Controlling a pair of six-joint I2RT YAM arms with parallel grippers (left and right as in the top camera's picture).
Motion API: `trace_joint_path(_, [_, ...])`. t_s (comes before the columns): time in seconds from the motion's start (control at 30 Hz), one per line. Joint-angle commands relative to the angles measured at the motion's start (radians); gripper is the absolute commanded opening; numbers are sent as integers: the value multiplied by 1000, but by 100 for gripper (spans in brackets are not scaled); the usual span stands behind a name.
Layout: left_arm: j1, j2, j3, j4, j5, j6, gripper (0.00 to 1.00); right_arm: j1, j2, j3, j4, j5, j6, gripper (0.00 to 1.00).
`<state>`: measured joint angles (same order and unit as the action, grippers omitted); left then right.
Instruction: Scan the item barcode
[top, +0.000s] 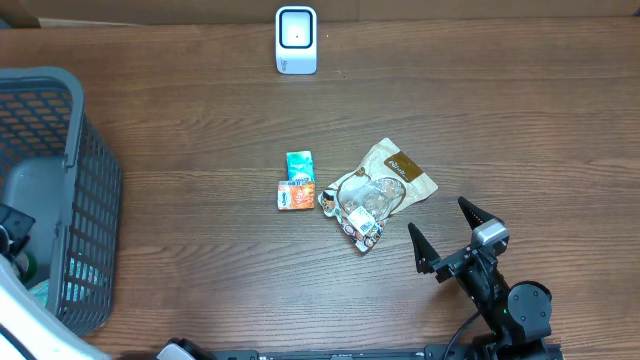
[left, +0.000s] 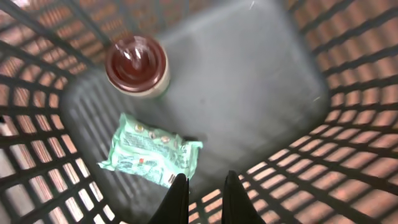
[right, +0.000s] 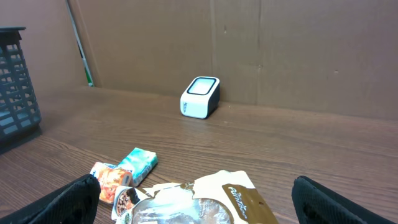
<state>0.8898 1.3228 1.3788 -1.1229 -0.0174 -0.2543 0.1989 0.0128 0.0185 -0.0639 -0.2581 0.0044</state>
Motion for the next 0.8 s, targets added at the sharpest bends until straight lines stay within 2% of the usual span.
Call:
trace_joint_path(0.0, [3, -112, 55, -1, 16, -48, 4, 4, -10, -11, 5, 2, 3, 100])
trace_joint_path(0.17, [-1, -235, 83, 3, 29, -61, 4, 4, -10, -11, 5, 2, 3, 100])
trace_joint_path(0.47, [-65, -386, 154, 8, 157, -32, 4, 4, -10, -11, 5, 2, 3, 100])
trace_joint_path(0.57, [-97, -404, 169, 20, 107, -29, 4, 4, -10, -11, 5, 2, 3, 100])
trace_joint_path(0.67, [-98, -388, 164, 17, -7, -61, 5, 4, -10, -11, 5, 2, 3, 100])
trace_joint_path(0.77, [-97, -327, 145, -34, -16, -64, 24, 4, -10, -11, 5, 2, 3, 100])
